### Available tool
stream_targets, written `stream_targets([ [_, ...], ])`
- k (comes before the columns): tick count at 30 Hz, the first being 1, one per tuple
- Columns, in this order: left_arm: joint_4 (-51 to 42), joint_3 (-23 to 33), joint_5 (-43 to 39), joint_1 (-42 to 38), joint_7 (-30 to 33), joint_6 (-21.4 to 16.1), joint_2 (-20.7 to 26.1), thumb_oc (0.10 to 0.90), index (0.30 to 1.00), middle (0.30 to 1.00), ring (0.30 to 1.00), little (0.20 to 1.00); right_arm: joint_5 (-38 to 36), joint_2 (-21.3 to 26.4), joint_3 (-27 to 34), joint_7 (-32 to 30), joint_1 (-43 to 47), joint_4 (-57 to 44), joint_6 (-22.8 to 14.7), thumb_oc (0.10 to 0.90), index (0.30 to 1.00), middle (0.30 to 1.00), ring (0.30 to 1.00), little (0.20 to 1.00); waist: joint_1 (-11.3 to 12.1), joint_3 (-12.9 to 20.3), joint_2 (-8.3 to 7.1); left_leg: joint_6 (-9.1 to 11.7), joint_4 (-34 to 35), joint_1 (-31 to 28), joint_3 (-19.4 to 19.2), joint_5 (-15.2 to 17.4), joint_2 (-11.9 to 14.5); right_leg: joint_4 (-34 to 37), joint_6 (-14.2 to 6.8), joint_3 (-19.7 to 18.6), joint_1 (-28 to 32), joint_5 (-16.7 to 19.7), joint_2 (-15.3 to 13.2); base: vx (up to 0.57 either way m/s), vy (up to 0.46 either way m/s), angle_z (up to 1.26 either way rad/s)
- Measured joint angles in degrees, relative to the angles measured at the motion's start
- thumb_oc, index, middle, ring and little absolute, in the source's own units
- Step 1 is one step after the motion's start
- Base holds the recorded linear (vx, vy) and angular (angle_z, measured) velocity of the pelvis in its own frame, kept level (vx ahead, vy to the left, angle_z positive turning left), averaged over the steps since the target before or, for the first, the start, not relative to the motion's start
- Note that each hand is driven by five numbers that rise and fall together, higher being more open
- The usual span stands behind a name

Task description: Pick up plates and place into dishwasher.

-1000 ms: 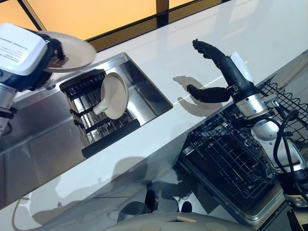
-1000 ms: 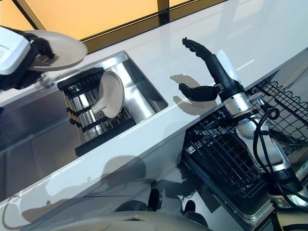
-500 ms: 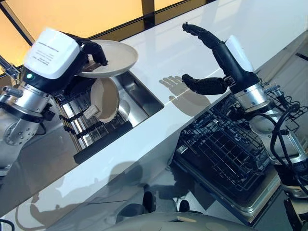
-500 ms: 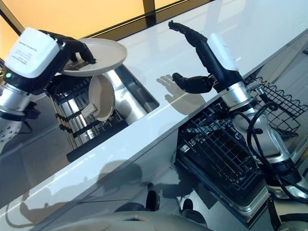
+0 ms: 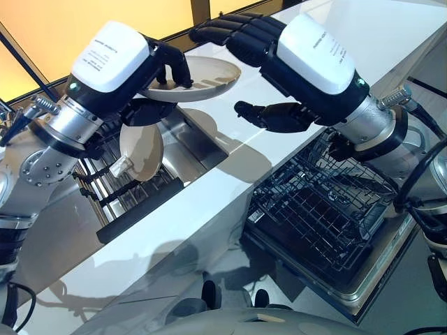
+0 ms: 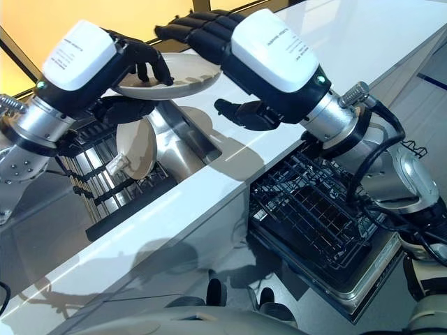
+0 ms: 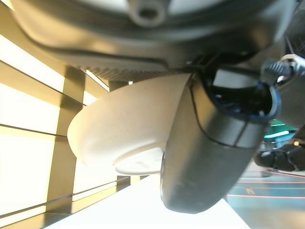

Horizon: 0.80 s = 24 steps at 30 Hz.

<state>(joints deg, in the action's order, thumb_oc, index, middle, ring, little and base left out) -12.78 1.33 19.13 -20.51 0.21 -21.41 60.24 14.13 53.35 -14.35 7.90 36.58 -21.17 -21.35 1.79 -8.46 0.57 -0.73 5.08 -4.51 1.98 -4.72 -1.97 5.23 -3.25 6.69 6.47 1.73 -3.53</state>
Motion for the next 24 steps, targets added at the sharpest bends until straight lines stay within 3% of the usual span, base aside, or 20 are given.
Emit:
stream_targets([
  [7,0.00,-3.26,-3.53,-1.22,-2.34,0.25,-0.27,0.100,0.300,0.300,0.300,0.200,-1.87,-0.35,-2.75,3.65,0.01,-0.24,0.50,0.800,0.900,0.900,0.900,0.900,-0.30,0.20,-0.44,0.00,0.00,-0.01,0.05,0.00,-0.02,0.00,0.00,0.02,0.09,0.00,-0.01,0.00,0.000,0.00],
  [8,0.00,-3.78,-4.63,-1.44,-3.07,0.33,-0.64,0.100,0.300,0.300,0.300,0.200,-2.13,-0.61,-2.84,3.74,0.01,-0.24,1.03,0.690,0.806,0.806,0.806,0.790,-0.28,0.20,-0.44,0.00,0.00,-0.05,0.12,0.00,-0.02,0.00,0.00,0.06,0.14,0.00,-0.01,0.00,0.000,0.00],
  [9,0.00,-3.96,-5.55,-1.45,-3.70,0.56,-1.12,0.100,0.300,0.300,0.300,0.200,-2.50,-0.88,-2.87,3.74,0.01,-0.23,1.58,0.424,0.578,0.578,0.578,0.524,-0.29,0.20,-0.44,0.00,0.00,-0.12,0.11,0.00,-0.02,0.00,0.00,0.08,0.19,0.00,-0.02,0.00,0.000,0.00],
  [10,0.00,-4.17,-6.66,-1.45,-4.40,0.92,-1.60,0.100,0.300,0.300,0.300,0.200,-3.00,-1.28,-2.91,3.74,0.01,-0.20,2.34,0.100,0.300,0.300,0.300,0.200,-0.29,0.19,-0.45,0.00,0.00,-0.16,0.12,0.00,-0.02,0.00,0.00,0.08,0.23,0.00,-0.02,0.00,0.000,0.00],
  [15,0.27,-5.54,-8.04,-1.29,-4.36,0.41,-3.58,0.100,0.300,0.300,0.300,0.200,-3.41,-4.53,-2.83,1.59,-0.02,0.24,4.56,0.100,0.300,0.300,0.300,0.200,-0.34,0.17,-0.48,0.00,0.00,-0.73,0.27,0.00,-0.02,0.01,0.00,0.12,0.84,0.00,-0.02,0.00,0.000,0.00],
  [17,0.56,-5.32,-8.55,-1.19,-1.55,-0.70,-5.15,0.100,0.300,0.300,0.300,0.200,-3.20,-4.92,-2.85,0.76,-0.45,0.85,5.42,0.100,0.300,0.300,0.300,0.200,-0.29,0.13,-0.56,0.01,0.01,-0.82,0.26,0.01,-0.01,0.01,0.00,0.14,0.95,-0.01,-0.01,0.00,0.000,0.00],
  [24,0.58,-3.56,-10.56,2.36,-0.17,-4.15,-9.35,0.100,0.300,0.300,0.300,0.200,-0.69,-6.14,-2.14,-1.05,-2.72,-0.22,4.75,0.100,0.300,0.300,0.300,0.200,-0.34,0.14,-0.62,0.01,0.01,-0.82,0.24,0.00,-0.02,0.01,0.00,0.25,1.00,-0.01,-0.05,0.00,0.000,0.00],
])
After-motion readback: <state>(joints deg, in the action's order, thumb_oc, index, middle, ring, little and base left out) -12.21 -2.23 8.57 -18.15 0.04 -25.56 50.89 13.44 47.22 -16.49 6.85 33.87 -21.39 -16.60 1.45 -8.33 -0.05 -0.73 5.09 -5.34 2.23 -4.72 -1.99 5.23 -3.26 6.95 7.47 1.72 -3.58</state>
